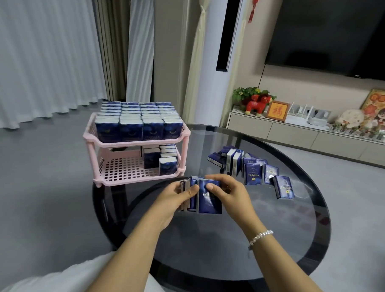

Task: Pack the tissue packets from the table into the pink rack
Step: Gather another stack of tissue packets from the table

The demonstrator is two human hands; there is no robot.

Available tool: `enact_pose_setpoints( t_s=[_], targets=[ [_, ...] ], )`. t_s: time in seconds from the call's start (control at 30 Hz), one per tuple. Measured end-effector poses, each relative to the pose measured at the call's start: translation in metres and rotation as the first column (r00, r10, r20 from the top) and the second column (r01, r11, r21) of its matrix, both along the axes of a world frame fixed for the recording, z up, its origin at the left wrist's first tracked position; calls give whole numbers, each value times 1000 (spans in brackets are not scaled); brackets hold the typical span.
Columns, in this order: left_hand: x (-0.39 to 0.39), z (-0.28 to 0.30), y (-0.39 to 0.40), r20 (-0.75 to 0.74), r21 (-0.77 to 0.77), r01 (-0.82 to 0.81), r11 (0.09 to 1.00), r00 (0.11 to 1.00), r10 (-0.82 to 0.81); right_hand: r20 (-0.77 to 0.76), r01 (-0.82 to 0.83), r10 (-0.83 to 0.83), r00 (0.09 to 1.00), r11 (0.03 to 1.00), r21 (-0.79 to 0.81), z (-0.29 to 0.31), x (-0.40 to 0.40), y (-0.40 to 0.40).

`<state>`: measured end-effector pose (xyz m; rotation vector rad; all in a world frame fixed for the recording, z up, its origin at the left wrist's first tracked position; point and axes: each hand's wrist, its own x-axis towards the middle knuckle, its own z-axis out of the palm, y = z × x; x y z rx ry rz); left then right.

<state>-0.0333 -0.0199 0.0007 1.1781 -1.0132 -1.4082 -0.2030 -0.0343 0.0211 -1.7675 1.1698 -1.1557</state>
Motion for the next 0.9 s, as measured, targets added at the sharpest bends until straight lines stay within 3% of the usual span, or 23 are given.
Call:
enact_pose_setpoints(
  t_s=[0.13, 0.23, 0.33, 0.47, 0.57, 0.7, 0.77, 0.9],
  targets=[
    [5, -4, 1, 10, 31, 42, 999, 999, -43, -16, -19, 19, 1000, 999, -41, 0, 14, 2],
    [17, -4, 3, 26, 30, 19, 999, 999, -19, 26, -167, 165, 986, 979, 115, 3, 18, -4],
    [31, -3, 7, 38, 18, 30, 999, 999, -30, 212, -450, 397, 893, 806, 385, 3, 18, -12],
    [47, -3, 12, 101, -23, 95, 995, 991, -92, 287, -657, 607, 741, 570, 494, 5, 28, -24],
    [58, -6, 14, 164, -27, 111, 993, 981, -105, 135, -605, 639, 757, 608, 513, -3, 35, -36],
    [65, -9, 19, 487, 37, 189, 981, 854, -183, -150, -517, 633, 760, 727, 452, -14, 42, -38],
    [64, -9, 24, 601, 92, 186, 978, 773, -203, -186, -517, 636, 749, 736, 437, -18, 41, -36],
    [60, -11, 30, 692, 98, 184, 978, 694, -200, -202, -527, 656, 727, 722, 448, -18, 35, -36]
  ],
)
